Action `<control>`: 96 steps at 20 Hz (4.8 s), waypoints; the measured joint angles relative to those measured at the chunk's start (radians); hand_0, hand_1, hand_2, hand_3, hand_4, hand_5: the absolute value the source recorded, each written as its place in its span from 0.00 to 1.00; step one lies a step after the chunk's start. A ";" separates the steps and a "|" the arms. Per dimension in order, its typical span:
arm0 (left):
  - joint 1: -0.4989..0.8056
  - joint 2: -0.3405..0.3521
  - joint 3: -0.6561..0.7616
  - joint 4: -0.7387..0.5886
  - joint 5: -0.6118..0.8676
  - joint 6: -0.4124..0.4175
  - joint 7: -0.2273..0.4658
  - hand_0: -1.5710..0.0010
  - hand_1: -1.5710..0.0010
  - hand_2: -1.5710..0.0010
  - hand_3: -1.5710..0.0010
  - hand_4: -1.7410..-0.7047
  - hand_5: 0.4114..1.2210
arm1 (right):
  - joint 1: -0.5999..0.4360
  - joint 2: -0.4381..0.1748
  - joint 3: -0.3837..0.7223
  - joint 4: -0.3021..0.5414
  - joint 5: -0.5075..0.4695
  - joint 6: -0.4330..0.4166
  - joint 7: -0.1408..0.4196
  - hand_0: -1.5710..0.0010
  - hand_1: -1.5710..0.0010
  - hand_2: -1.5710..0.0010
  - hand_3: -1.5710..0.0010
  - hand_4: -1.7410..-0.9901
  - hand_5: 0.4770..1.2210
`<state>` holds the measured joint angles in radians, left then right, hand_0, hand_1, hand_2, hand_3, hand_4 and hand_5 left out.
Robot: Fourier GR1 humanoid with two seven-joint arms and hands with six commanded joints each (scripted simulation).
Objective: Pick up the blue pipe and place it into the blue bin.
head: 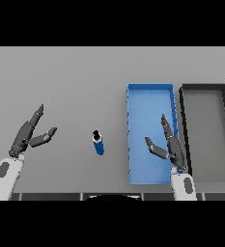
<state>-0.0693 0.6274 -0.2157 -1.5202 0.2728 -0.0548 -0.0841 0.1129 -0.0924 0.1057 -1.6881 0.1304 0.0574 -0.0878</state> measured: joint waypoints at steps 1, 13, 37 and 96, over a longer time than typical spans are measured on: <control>-0.002 0.012 -0.003 -0.006 0.002 -0.018 -0.005 1.00 1.00 1.00 1.00 0.64 0.22 | 0.007 -0.009 0.005 -0.015 0.008 0.002 0.007 1.00 1.00 1.00 1.00 0.70 0.19; 0.065 0.029 -0.151 -0.156 0.002 -0.204 -0.020 1.00 1.00 1.00 1.00 0.56 0.11 | 0.004 -0.013 0.032 -0.035 0.060 -0.013 0.031 1.00 1.00 1.00 1.00 0.71 0.18; -0.142 -0.386 -0.327 0.158 -0.182 -0.155 -0.030 1.00 0.97 0.93 0.97 0.46 0.21 | 0.046 -0.018 0.020 -0.069 0.046 -0.012 0.035 1.00 1.00 1.00 1.00 0.73 0.17; -0.196 -0.445 -0.407 -0.070 -0.153 -0.108 0.005 0.00 0.00 0.00 0.02 0.00 1.00 | -0.534 -0.167 0.264 -0.181 -0.480 0.535 0.423 1.00 1.00 1.00 1.00 0.70 0.05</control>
<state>-0.2655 0.1828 -0.6223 -1.5902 0.1197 -0.1628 -0.0793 -0.4213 -0.2593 0.3692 -1.8689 -0.3494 0.5920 0.3354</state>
